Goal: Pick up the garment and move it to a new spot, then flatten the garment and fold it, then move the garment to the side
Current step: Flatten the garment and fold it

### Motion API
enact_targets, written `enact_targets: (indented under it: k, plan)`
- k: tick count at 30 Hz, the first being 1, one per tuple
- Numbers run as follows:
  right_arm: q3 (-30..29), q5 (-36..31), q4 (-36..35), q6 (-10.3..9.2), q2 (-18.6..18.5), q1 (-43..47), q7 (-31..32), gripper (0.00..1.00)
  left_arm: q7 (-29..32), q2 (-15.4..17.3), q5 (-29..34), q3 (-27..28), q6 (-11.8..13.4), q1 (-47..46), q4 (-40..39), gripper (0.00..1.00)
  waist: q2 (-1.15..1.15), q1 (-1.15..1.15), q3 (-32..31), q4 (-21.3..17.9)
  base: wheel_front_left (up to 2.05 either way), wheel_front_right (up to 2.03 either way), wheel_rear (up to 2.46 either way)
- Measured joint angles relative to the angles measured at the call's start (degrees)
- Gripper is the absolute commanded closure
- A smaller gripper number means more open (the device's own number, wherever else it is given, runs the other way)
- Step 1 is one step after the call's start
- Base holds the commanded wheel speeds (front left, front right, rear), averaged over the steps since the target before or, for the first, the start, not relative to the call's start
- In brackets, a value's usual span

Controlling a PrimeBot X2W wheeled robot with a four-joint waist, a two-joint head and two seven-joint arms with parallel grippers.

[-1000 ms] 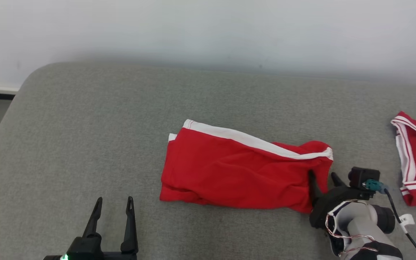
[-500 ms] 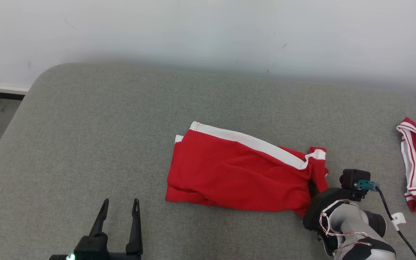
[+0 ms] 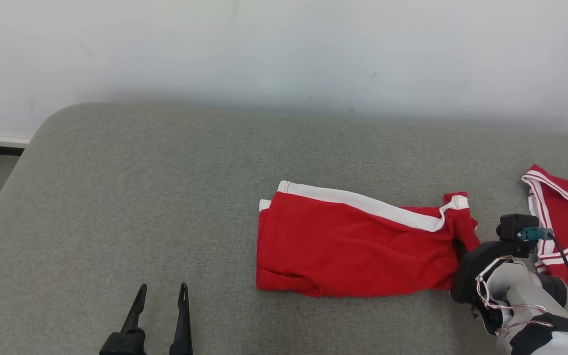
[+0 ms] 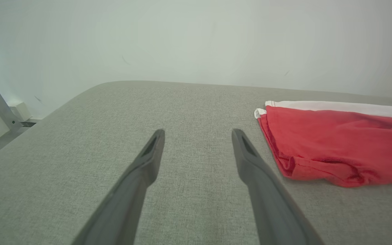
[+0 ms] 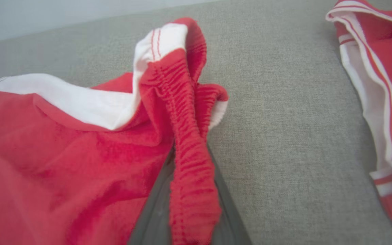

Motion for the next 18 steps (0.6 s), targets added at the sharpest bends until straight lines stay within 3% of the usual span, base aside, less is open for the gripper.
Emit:
enact_targets:
  k: [10,13,18]
  plan:
    - [1.90,24.72,-17.38,-0.01,1.00,1.42,18.17,1.00,0.00,-0.02,-1.42,-0.80,0.08,0.81,0.49,0.00,0.00,-0.01,-0.88,-1.80,0.00,0.00,0.00]
    - [1.88,27.97,-19.79,0.00,1.35,1.29,21.59,1.00,0.00,-0.03,-1.76,-1.45,0.25,0.72,0.68,0.00,0.00,-0.01,-0.95,-1.61,0.00,0.00,0.00]
    - [0.91,32.81,-20.87,-0.01,4.97,-0.65,26.74,1.00,0.00,-0.04,-3.02,-2.79,0.55,0.66,1.29,0.00,0.00,-0.01,-1.02,-0.41,0.00,0.00,0.00]
